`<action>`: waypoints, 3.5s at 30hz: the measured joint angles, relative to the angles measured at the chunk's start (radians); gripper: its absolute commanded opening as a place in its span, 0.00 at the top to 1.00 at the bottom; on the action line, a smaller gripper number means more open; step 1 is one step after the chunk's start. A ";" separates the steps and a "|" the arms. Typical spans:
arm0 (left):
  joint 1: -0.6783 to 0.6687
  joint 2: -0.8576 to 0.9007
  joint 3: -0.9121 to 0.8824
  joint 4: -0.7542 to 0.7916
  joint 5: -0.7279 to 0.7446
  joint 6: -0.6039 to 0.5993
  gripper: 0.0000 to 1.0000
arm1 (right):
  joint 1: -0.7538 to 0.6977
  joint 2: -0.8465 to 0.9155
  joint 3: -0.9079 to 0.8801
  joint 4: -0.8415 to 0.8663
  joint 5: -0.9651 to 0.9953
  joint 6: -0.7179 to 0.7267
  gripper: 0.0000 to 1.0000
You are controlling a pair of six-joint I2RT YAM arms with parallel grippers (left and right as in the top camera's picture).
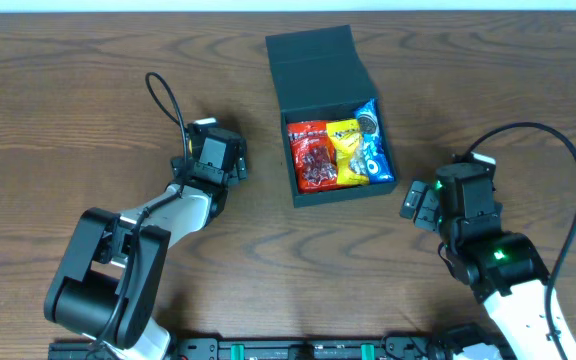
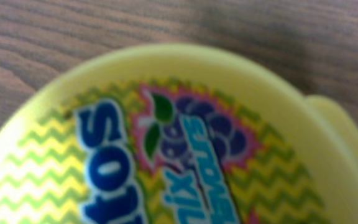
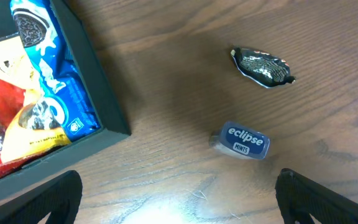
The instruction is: Pack container
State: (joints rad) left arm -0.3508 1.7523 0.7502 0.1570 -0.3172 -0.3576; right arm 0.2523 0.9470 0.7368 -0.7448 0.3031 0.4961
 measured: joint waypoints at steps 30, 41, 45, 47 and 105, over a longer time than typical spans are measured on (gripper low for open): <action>0.001 0.000 0.000 0.089 -0.003 0.043 0.50 | 0.000 0.000 0.000 0.050 -0.012 -0.012 0.01; 0.001 0.000 0.000 0.089 -0.003 0.040 0.91 | 0.000 0.000 0.000 0.050 -0.015 -0.019 0.01; 0.001 -0.001 0.000 0.087 -0.003 0.040 0.94 | 0.000 0.000 0.000 0.050 -0.015 -0.019 0.01; 0.001 -0.014 0.000 0.066 0.001 0.041 0.94 | 0.000 0.000 0.000 0.050 -0.015 -0.019 0.01; -0.222 0.509 1.255 -1.460 0.774 0.026 0.60 | 0.000 0.000 0.000 -0.037 -0.045 -0.019 0.01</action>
State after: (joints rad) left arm -0.5724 2.2616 2.0048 -1.3029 0.4572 -0.3317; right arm 0.2523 0.9470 0.7364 -0.7815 0.2581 0.4774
